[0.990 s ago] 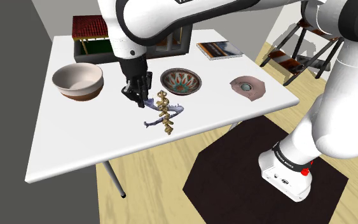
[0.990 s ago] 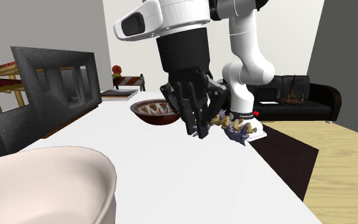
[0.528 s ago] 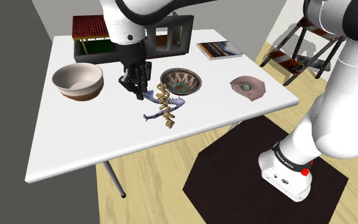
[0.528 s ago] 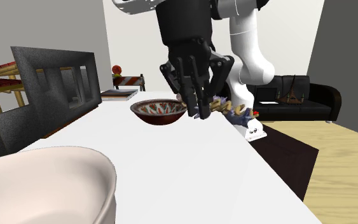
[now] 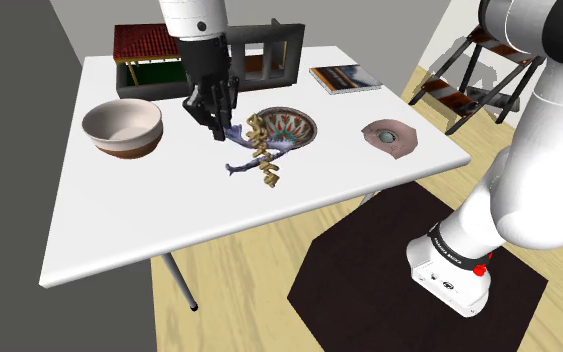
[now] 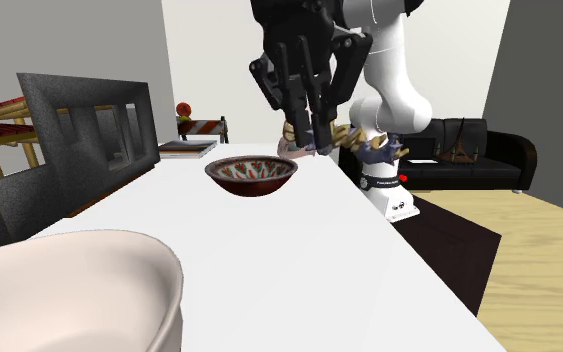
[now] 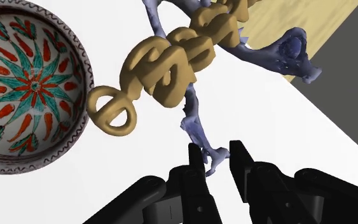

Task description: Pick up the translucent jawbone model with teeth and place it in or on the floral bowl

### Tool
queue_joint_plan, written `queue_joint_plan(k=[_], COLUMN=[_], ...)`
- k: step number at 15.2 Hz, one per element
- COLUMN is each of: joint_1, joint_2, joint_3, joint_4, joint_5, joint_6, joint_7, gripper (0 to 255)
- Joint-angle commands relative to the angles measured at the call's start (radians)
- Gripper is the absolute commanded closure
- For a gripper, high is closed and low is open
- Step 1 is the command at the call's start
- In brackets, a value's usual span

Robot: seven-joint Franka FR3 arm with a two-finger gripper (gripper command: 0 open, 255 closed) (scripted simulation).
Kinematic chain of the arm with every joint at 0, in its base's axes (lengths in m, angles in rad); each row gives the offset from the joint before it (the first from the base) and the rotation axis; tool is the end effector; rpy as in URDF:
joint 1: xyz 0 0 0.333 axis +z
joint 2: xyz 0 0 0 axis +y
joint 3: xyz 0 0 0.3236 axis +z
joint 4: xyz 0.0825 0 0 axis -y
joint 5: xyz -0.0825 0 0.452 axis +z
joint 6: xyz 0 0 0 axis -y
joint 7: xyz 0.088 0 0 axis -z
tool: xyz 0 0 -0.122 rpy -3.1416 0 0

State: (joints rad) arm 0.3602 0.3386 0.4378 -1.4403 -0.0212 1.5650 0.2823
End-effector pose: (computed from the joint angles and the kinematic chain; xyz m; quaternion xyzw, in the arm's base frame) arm 0.5165 0.4740 0.4794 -0.9620 -0.2500 0.1092 0.0053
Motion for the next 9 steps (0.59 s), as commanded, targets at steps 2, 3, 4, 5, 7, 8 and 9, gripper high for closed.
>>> queue_joint_plan(k=[2, 3, 4, 5, 7, 8, 9], joint_1=[0.004, 0.006, 0.007, 0.007, -0.026, -0.041, -0.057], joint_2=[0.004, 0.006, 0.008, 0.007, -0.009, -0.016, -0.021], joint_3=[0.001, 0.002, 0.002, 0.002, -0.012, -0.019, -0.026], joint_4=[0.043, 0.059, 0.075, 0.075, 0.062, 0.058, 0.056], joint_5=[-0.001, -0.002, -0.002, -0.002, 0.0, 0.001, 0.001], joint_6=[-0.039, -0.053, -0.068, -0.068, -0.074, -0.077, -0.081], joint_7=[0.004, 0.006, 0.007, 0.007, -0.037, -0.06, -0.082], gripper=[255, 255, 255, 255, 255, 255, 255])
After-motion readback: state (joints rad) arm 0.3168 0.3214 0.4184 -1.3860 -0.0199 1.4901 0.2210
